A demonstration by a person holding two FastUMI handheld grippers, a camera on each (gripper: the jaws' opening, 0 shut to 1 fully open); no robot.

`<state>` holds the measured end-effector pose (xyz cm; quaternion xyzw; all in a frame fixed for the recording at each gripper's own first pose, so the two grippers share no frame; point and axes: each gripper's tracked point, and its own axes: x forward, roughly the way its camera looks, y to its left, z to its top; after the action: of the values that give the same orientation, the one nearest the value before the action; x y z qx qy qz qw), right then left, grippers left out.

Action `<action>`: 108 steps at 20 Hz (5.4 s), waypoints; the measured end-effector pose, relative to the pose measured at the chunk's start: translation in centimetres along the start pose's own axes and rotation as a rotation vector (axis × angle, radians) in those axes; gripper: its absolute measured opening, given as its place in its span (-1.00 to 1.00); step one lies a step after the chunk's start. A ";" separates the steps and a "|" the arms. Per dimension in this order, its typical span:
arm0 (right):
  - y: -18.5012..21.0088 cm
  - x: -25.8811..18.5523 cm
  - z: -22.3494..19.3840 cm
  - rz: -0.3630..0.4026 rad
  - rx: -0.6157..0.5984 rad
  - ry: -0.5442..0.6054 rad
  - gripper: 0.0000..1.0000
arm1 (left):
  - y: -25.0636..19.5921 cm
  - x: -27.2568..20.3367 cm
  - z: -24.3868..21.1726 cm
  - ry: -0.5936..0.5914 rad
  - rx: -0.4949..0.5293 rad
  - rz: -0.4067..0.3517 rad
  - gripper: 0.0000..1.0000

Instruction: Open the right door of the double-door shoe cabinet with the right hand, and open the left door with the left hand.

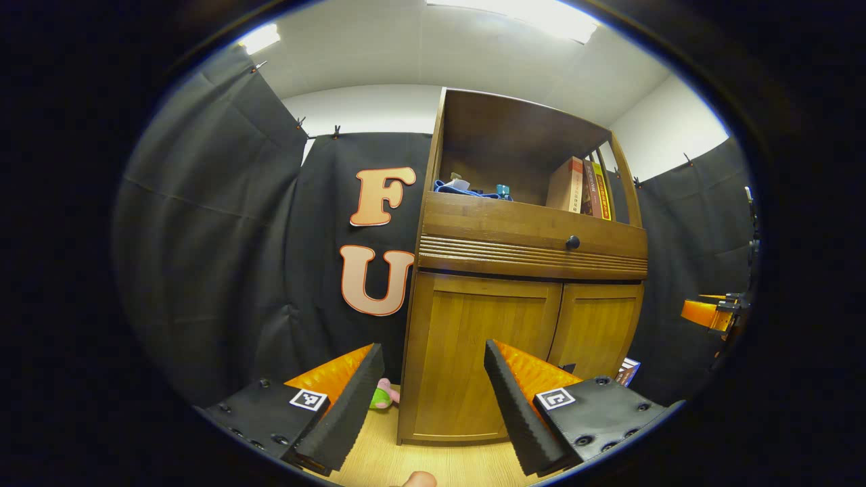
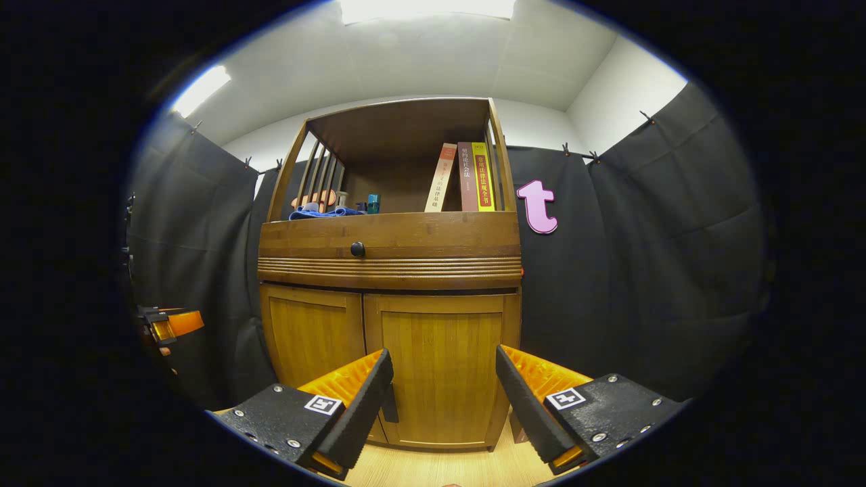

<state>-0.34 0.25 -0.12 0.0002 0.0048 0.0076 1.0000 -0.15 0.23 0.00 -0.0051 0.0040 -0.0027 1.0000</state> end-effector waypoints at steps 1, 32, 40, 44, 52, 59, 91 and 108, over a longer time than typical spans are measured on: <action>0.1 0.0 -0.2 0.002 0.000 0.003 1.00 | -0.1 0.0 -0.1 0.001 0.000 -0.003 0.93; 8.7 12.3 -21.3 0.124 0.054 0.175 1.00 | 1.7 0.4 -1.1 0.013 0.066 0.024 0.93; 9.9 15.8 -24.8 0.105 0.009 0.208 0.62 | 3.0 1.1 -1.9 0.019 0.071 0.032 0.93; 10.1 16.4 -25.2 0.108 0.036 0.224 0.43 | 3.0 1.5 -2.2 0.017 0.065 0.021 0.93; 9.9 17.4 -26.1 0.096 0.085 0.255 -0.23 | 3.1 2.1 -3.4 0.035 0.059 0.009 0.90; 9.8 17.3 -26.1 0.091 0.071 0.252 -0.36 | 2.8 1.9 -3.8 0.054 0.045 0.026 0.90; 3.1 2.0 -23.3 0.145 0.087 0.210 -0.41 | -0.1 -1.5 -3.0 0.025 0.043 -0.023 0.93; -2.1 -1.4 -23.6 0.050 0.070 0.232 -0.55 | -3.8 -3.0 -1.9 0.013 0.052 -0.100 0.90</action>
<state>-1.98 -1.82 -23.74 0.0342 0.1209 0.0321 0.9916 -3.23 -3.53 -1.83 0.0205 0.0103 -0.0529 0.9983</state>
